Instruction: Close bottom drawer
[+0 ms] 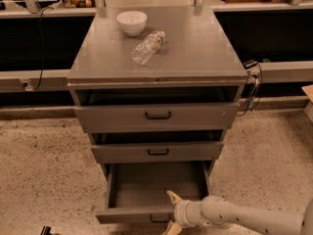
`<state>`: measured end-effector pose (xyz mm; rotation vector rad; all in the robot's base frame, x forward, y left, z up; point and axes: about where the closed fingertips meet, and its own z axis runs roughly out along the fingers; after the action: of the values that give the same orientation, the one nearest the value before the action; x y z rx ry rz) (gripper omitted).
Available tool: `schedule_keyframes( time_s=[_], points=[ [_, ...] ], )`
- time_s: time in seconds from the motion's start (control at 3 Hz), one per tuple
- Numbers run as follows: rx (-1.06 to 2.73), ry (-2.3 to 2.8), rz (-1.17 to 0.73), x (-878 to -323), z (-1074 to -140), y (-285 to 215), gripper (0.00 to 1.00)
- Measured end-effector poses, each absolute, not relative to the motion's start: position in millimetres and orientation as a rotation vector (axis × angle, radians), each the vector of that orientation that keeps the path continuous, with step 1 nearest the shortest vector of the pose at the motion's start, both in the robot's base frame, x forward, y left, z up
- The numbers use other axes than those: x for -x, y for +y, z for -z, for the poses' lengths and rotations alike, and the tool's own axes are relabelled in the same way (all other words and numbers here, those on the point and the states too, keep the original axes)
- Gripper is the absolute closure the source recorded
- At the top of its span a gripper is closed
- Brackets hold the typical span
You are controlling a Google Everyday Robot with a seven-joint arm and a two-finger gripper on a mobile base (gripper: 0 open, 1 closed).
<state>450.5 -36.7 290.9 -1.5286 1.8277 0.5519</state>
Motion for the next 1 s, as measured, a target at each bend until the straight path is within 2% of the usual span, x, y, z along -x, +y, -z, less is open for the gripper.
schedule_keyframes(
  time_s=[0.33,1.0],
  points=[
    [1.545,1.812,-0.453,-454.1,-271.3,-60.4,0.18],
    [1.552,1.796,-0.399,-456.8,-227.3,-117.7,0.64]
  ],
)
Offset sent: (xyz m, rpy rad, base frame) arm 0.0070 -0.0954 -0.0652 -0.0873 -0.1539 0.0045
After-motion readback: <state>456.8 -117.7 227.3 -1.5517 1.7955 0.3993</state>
